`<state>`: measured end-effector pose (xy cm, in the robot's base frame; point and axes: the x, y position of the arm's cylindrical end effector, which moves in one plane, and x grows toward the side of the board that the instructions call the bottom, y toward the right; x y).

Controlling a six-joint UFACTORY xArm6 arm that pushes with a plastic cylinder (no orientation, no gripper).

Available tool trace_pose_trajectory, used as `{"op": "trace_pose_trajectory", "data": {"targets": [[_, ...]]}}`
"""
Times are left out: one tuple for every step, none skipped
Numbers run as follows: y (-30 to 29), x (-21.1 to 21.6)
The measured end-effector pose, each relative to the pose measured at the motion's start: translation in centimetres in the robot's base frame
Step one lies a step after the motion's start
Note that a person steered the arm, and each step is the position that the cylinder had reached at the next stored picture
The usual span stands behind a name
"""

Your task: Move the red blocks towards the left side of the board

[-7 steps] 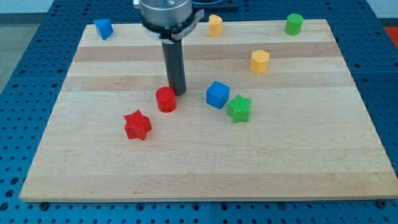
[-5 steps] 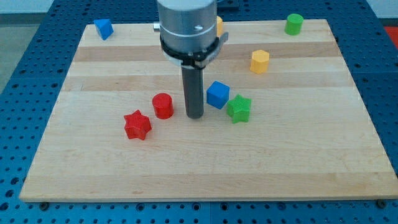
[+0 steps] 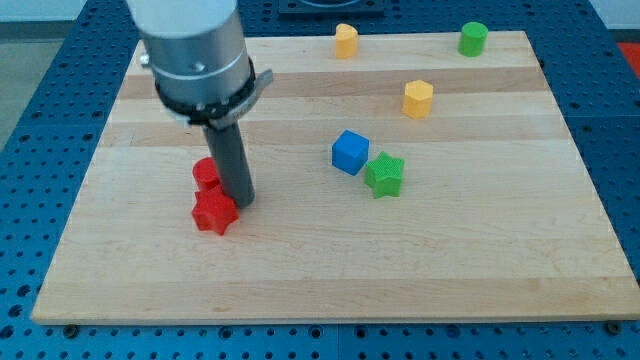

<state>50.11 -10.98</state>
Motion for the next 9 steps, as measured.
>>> {"op": "trace_pose_trajectory", "data": {"targets": [[-2.6,1.0],[-3.5,-0.7],[-2.3,-1.7],[0.0,-2.8],[-0.8,-4.9],[-1.8,-7.2],[-4.5,-8.8],[-3.0,-7.1],[-1.1,-5.4]]}}
